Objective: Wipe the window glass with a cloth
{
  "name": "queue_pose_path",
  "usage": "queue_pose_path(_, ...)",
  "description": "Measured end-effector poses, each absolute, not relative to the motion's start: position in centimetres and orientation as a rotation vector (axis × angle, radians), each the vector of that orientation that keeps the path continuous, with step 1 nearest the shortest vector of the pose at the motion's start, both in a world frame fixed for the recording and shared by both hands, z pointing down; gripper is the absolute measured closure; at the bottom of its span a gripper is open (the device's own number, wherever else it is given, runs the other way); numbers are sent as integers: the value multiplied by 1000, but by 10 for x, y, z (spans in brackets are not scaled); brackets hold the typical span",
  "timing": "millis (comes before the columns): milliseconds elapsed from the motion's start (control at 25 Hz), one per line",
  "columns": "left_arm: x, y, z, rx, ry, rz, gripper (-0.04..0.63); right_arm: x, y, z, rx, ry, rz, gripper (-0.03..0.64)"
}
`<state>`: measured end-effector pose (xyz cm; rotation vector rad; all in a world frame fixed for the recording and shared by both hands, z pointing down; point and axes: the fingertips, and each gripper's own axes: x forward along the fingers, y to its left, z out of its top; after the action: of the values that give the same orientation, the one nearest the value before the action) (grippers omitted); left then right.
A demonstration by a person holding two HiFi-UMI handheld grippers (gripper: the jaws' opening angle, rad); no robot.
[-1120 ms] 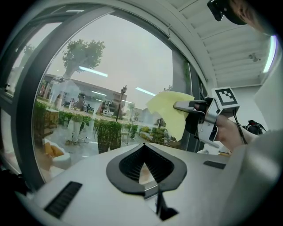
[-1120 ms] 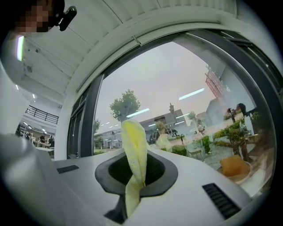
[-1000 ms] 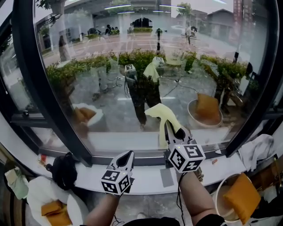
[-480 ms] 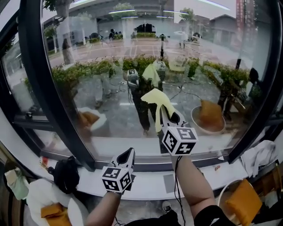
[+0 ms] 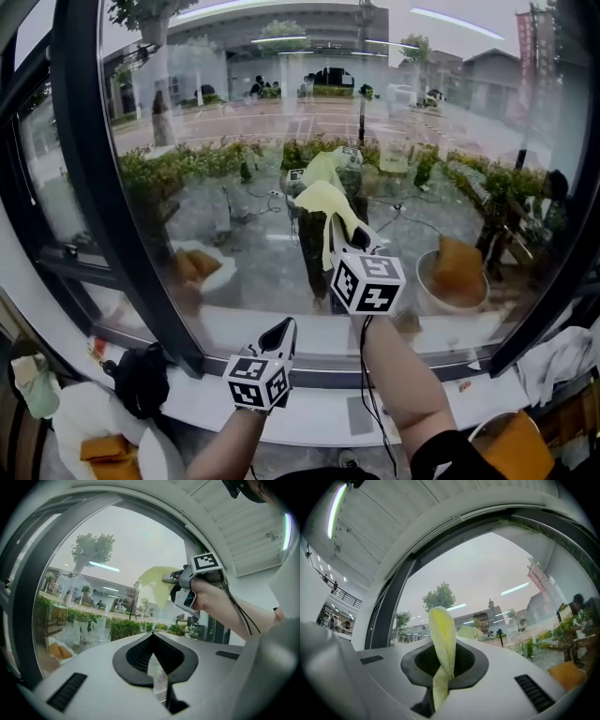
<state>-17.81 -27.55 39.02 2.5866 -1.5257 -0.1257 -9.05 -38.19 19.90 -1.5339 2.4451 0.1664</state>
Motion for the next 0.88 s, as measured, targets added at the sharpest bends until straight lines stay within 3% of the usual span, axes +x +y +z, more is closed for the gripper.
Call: queue_pose_path(880,-185,-309,377,2576,-1601,-118,589,-120,-451,179,-1595,2472,166,584)
